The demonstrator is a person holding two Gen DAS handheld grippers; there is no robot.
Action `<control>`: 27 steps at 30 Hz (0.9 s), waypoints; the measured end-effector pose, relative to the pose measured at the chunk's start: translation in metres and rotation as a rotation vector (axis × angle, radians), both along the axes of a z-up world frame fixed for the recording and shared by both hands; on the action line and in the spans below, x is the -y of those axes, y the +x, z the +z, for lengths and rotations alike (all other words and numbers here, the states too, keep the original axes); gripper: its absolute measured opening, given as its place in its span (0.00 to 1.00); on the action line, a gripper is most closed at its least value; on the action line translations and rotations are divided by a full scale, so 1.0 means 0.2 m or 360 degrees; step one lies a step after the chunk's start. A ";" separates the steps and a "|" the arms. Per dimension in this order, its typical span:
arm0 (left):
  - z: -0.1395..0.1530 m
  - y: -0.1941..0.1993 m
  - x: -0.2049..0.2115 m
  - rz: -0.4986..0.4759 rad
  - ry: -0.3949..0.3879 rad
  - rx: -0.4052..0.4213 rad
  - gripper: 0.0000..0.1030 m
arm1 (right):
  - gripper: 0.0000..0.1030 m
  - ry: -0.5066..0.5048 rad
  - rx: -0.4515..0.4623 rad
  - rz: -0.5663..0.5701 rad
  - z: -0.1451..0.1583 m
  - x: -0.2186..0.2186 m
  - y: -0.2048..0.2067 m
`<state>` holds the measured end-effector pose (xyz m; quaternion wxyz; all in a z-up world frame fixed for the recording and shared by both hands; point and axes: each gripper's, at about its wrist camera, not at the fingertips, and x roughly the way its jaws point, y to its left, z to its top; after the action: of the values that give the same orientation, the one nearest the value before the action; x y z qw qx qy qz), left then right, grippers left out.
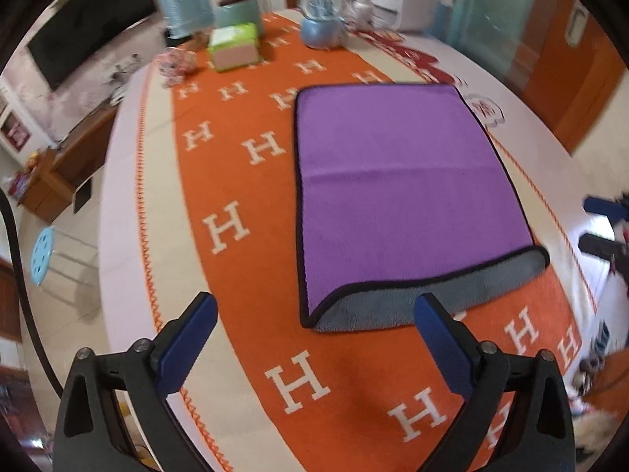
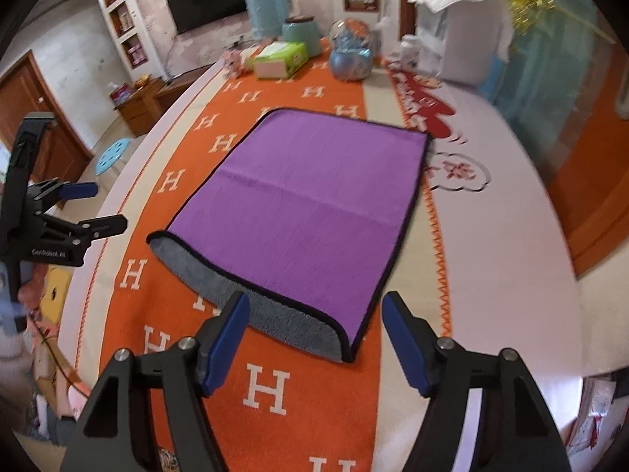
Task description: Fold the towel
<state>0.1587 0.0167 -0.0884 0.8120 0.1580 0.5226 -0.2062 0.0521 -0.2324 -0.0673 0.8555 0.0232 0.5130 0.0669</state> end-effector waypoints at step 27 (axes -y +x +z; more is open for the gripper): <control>-0.31 0.10 0.10 -0.0548 -0.0008 -0.0288 0.59 | 0.43 0.0100 -0.0269 0.0300 -0.33 0.06 0.07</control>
<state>0.1777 -0.0036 -0.1496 0.7147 0.2239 0.5583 -0.3568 0.0656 -0.2440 -0.1336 0.7980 0.0071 0.5808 0.1608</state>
